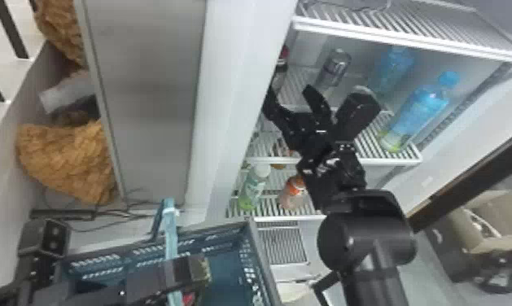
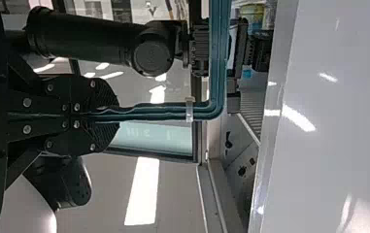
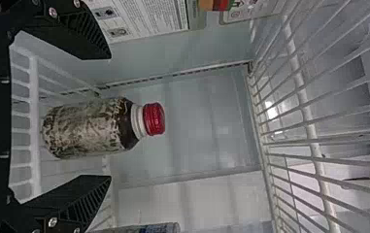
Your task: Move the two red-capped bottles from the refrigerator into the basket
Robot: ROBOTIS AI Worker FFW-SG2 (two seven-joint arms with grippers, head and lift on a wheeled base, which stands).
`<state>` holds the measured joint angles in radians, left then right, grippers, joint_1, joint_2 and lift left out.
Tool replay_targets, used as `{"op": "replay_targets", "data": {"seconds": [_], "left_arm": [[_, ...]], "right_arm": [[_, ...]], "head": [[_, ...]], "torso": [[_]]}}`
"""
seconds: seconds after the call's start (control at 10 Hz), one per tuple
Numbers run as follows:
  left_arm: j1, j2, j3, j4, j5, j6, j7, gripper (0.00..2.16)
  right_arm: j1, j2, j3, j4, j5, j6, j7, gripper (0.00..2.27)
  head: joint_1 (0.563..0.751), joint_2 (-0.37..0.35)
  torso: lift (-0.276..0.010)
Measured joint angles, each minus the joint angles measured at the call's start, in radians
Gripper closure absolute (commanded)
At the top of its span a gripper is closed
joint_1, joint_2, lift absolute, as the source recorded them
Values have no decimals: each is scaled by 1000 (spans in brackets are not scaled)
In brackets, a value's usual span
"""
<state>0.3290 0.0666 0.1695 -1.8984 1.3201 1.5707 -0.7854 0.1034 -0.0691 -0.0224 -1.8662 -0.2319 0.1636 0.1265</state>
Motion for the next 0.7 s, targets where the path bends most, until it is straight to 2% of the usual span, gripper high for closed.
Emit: {"op": "replay_targets", "data": {"seconds": [0.7], "left_arm": [[-6, 5, 0, 0, 0, 0, 0, 1204]], "right_arm": [[-107, 6, 4, 125, 17, 1, -22, 130]], "head": [[695, -275]], "torso": [[0]]}}
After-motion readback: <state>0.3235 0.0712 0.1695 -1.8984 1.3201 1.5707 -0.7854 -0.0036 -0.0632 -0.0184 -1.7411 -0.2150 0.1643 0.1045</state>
